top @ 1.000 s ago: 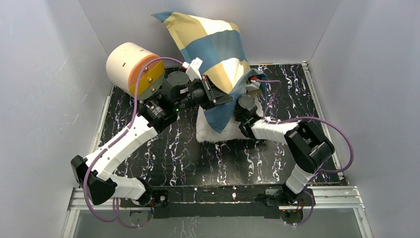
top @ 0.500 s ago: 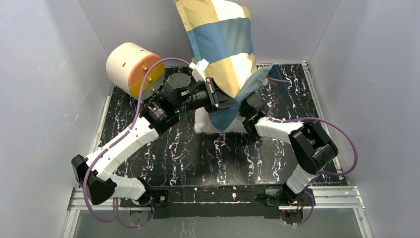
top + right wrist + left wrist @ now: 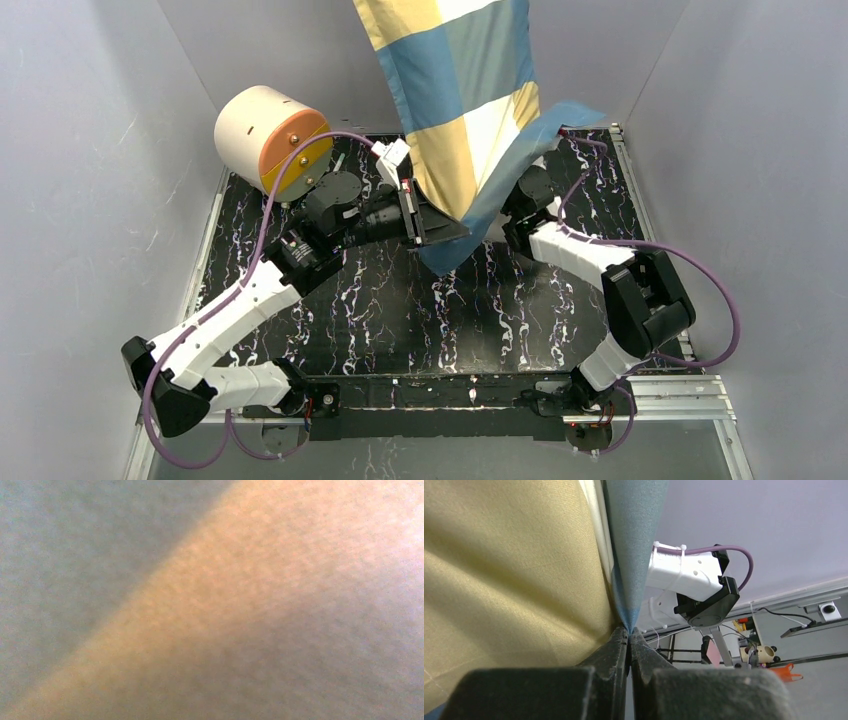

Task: Put the pillow into the pillowcase
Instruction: Stuff the pillow into the pillowcase.

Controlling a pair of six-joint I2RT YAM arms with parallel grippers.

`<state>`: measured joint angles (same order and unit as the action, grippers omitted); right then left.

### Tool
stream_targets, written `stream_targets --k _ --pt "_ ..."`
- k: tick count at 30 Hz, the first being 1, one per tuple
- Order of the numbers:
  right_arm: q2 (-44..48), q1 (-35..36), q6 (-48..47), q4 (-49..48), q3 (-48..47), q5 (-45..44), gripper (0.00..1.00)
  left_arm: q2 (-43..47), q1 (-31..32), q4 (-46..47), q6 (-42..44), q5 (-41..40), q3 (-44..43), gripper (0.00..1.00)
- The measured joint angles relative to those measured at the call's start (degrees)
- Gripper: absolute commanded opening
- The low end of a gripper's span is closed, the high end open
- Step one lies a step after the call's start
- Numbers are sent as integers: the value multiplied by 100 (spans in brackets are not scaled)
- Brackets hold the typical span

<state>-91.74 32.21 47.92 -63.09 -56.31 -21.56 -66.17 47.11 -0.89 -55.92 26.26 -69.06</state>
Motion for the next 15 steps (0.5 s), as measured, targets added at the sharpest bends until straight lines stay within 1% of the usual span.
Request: stream_targets --k 5,7,9,11,12,13,15 --pt "0 -15 -17 31 -323 267 1 33 90 179 136 85 140 0" --pt "0 -35 -197 28 -385 529 1 33 122 214 166 114 245 13" --pt "33 -85 -501 39 -372 955 1 33 168 118 232 192 271 29" --pt "205 -175 -798 52 -140 1307 1 63 317 -162 337 492 247 45" --pt "448 -254 -960 55 181 1469 1 79 455 -415 391 614 173 53" --pt "715 -330 -1086 63 503 1567 1 81 555 -577 476 662 74 58" --pt "1207 -487 -1259 234 1023 1692 1 81 660 -905 723 638 -238 65"
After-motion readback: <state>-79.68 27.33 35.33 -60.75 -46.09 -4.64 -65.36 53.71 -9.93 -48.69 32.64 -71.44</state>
